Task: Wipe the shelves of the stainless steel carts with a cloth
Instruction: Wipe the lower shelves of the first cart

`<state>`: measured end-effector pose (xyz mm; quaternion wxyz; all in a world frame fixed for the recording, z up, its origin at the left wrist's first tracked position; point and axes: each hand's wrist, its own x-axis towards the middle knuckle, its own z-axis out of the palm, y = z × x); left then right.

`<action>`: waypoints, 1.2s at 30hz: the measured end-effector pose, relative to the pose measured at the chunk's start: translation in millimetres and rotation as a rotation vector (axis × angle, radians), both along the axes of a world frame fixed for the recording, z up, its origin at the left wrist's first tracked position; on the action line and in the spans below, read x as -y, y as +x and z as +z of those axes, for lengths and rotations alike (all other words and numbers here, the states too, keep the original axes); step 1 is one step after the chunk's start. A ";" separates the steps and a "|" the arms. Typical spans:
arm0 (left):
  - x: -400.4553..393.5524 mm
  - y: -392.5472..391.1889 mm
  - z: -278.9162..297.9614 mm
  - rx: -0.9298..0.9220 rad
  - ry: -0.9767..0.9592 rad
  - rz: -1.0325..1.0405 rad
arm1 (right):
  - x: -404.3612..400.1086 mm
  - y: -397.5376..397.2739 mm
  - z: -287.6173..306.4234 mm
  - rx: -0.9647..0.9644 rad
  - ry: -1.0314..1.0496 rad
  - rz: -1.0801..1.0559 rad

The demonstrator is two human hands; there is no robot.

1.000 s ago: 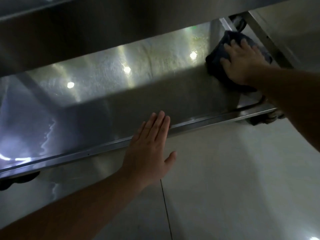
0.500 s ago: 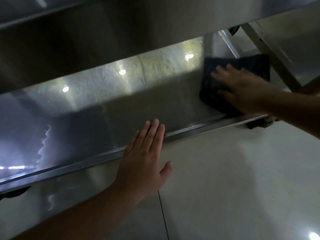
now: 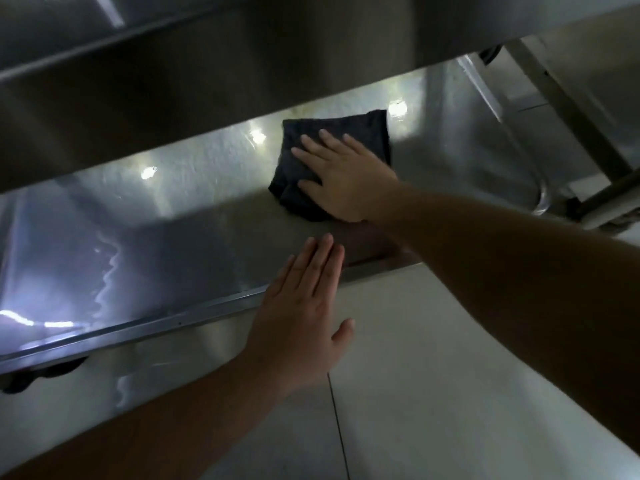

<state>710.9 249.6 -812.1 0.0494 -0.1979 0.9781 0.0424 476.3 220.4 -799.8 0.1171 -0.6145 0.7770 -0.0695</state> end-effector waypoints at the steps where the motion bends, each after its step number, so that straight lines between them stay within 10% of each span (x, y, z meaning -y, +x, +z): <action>1: 0.3 -0.2 1.0 0.000 0.007 -0.003 | -8.1 -16.7 0.8 -0.017 -0.008 -0.059; 9: -0.4 -0.4 1.1 -0.021 0.061 -0.003 | -65.8 -98.7 8.9 -0.035 0.081 -0.805; 19: 7.4 -1.3 2.9 0.066 0.123 -0.032 | 54.1 52.7 -3.7 0.012 0.055 0.034; 29: 27.1 4.7 18.8 -0.120 0.394 -0.006 | -106.1 -75.1 7.6 -0.036 0.065 -0.664; 36: 130.0 112.4 28.1 -0.184 0.167 0.368 | -72.2 -10.5 15.6 0.003 0.102 -0.734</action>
